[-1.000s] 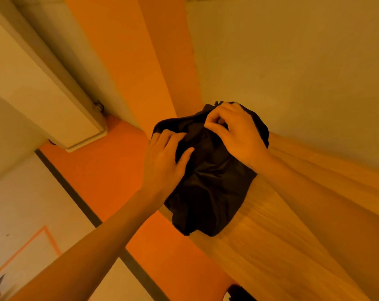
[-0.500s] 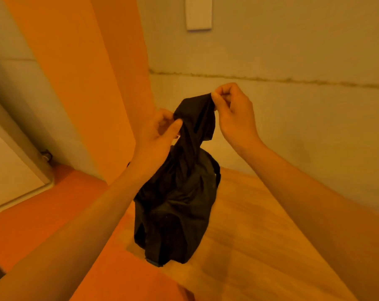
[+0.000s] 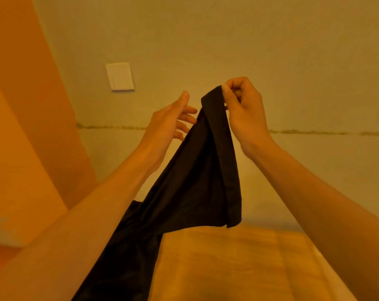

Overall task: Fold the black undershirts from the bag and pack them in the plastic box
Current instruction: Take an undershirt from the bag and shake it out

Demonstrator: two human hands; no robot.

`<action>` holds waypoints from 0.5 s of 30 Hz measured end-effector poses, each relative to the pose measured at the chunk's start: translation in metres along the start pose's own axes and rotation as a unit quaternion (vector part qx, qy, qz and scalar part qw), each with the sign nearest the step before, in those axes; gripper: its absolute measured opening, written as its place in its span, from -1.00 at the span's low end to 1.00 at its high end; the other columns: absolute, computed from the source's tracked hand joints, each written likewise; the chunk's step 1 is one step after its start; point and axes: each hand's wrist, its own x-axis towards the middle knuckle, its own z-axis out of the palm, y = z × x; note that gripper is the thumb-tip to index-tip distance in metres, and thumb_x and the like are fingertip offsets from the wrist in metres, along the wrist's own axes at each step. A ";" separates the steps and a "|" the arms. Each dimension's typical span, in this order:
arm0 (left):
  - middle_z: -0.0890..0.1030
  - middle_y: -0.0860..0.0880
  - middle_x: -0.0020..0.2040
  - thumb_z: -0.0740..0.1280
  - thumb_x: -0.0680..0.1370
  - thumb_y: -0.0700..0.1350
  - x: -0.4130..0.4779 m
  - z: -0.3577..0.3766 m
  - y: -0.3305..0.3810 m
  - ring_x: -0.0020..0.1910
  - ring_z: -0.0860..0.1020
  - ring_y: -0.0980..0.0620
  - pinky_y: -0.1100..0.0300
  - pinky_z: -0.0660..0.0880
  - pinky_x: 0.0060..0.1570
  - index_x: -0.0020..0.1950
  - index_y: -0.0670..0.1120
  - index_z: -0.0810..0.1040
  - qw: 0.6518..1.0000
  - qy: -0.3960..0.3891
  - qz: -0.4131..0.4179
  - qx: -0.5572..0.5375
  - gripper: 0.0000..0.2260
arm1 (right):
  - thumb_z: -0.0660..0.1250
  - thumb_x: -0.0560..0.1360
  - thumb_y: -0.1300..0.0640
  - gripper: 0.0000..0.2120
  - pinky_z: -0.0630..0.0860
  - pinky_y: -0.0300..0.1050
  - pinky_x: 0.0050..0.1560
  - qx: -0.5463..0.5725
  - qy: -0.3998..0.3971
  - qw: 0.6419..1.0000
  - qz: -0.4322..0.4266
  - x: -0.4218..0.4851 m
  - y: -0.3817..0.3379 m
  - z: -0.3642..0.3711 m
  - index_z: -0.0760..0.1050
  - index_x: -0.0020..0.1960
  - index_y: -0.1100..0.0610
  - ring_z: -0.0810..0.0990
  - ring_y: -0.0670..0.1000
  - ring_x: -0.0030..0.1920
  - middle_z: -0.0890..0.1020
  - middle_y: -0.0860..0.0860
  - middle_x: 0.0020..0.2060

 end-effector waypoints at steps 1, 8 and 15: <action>0.67 -0.07 0.11 0.11 0.65 0.28 0.014 0.009 0.005 0.02 0.63 0.00 0.08 0.54 0.04 0.24 -0.07 0.62 1.000 -0.013 -0.007 0.017 -0.50 | 0.22 0.68 0.13 -0.92 0.55 -0.31 -0.06 -0.001 -0.013 1.000 0.000 0.009 -0.002 -0.009 0.48 0.08 0.10 0.62 -0.16 -0.05 0.61 -0.04 -0.08; 0.72 0.06 0.03 0.41 0.60 -0.07 0.058 0.046 0.022 0.06 0.67 0.12 0.03 0.57 0.22 0.16 0.01 0.65 0.989 -0.138 -0.005 0.044 -0.86 | 0.21 0.69 0.09 -0.88 0.59 -0.01 0.12 -0.035 -0.124 0.990 0.050 0.045 -0.009 -0.063 0.49 0.04 0.07 0.64 0.04 -0.03 0.62 0.03 -0.13; 0.58 0.05 -0.24 0.39 0.59 -0.19 0.025 0.074 0.003 -0.30 0.48 0.10 0.22 0.41 -0.28 -0.15 -0.06 0.53 0.989 -0.136 0.045 0.048 -0.87 | 0.19 0.69 0.07 -0.86 0.45 -0.14 -0.11 -0.031 -0.111 0.988 0.100 -0.005 0.019 -0.092 0.48 0.01 0.07 0.52 -0.04 -0.19 0.56 0.02 -0.22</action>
